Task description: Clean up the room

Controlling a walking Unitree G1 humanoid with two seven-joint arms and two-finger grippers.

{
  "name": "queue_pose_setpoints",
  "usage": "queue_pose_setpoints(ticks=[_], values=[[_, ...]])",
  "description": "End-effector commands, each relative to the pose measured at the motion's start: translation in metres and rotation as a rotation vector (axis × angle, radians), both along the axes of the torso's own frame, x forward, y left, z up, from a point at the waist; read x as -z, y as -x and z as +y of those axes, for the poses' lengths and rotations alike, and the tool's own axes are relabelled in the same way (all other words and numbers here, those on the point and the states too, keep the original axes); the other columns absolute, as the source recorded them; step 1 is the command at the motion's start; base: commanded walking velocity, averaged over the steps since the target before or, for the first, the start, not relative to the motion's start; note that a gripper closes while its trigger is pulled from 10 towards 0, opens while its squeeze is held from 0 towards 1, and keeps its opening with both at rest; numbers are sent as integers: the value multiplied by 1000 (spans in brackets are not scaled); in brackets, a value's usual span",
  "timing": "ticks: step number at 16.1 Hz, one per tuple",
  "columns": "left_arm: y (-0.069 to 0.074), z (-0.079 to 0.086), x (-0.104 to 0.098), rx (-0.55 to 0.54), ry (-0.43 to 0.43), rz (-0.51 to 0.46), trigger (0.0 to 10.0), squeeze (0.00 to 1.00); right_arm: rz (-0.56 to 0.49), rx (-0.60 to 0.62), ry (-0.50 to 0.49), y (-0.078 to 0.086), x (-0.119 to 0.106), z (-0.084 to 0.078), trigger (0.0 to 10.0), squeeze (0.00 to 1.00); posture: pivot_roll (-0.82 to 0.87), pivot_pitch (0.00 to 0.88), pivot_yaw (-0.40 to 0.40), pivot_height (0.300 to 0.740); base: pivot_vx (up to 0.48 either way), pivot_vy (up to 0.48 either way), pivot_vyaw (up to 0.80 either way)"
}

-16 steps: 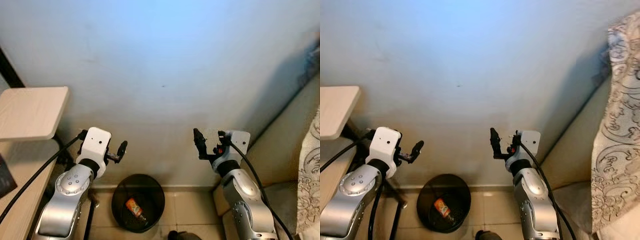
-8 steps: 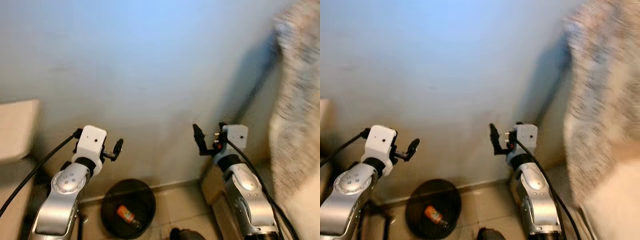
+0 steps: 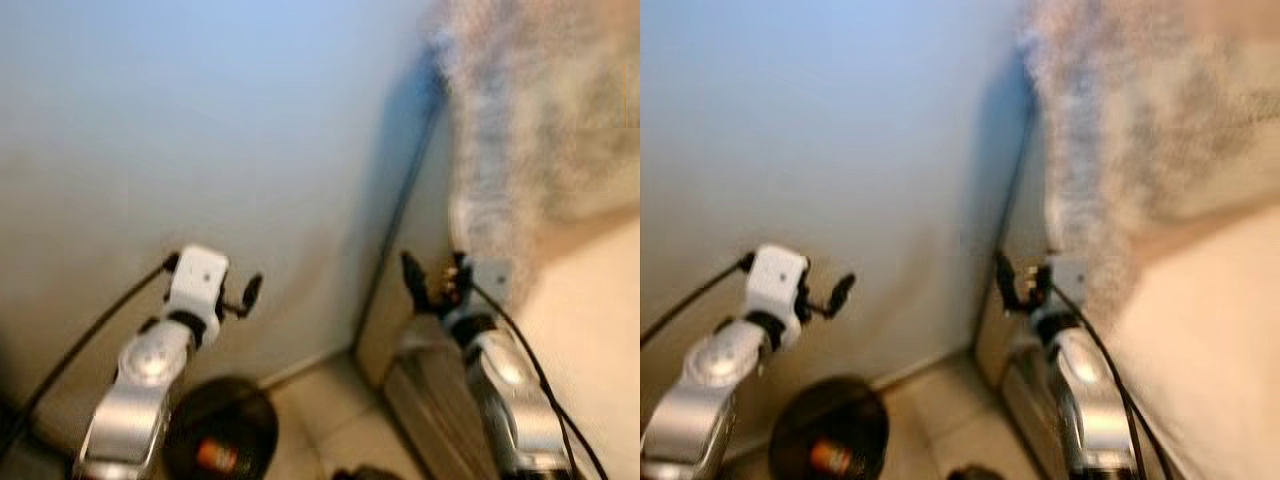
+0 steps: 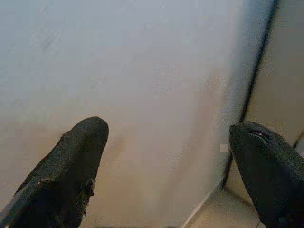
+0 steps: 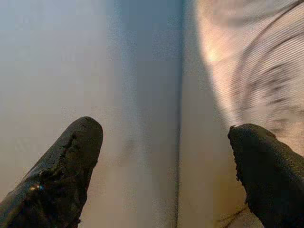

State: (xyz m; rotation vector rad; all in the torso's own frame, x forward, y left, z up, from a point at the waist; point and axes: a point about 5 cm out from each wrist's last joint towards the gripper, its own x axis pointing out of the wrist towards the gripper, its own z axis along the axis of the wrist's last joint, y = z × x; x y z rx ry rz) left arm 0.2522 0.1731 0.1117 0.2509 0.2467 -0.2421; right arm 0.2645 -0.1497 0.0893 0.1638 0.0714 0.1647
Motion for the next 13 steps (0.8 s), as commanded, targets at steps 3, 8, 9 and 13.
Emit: queue_pose_setpoints(ticks=[3,8,9,13], values=[[0,4,-5,-19,7,-22,10000,0,-32,22,43,1,-4,3,10000,1000,-1,0,-33,740,0,0,-800],[-3,6,-9,-47,22,-54,10000,0,-61,74,80,-2,-10,1,10000,1000,2,0,-34,740,0,0,-800],[-4,7,-9,-54,24,-62,10000,0,-86,97,109,-2,-11,0,10000,1000,4,0,-38,740,0,0,-800],[-5,9,-11,-84,6,-100,10000,0,-79,123,105,-1,-10,-5,10000,1000,7,0,-40,740,0,0,-800]])
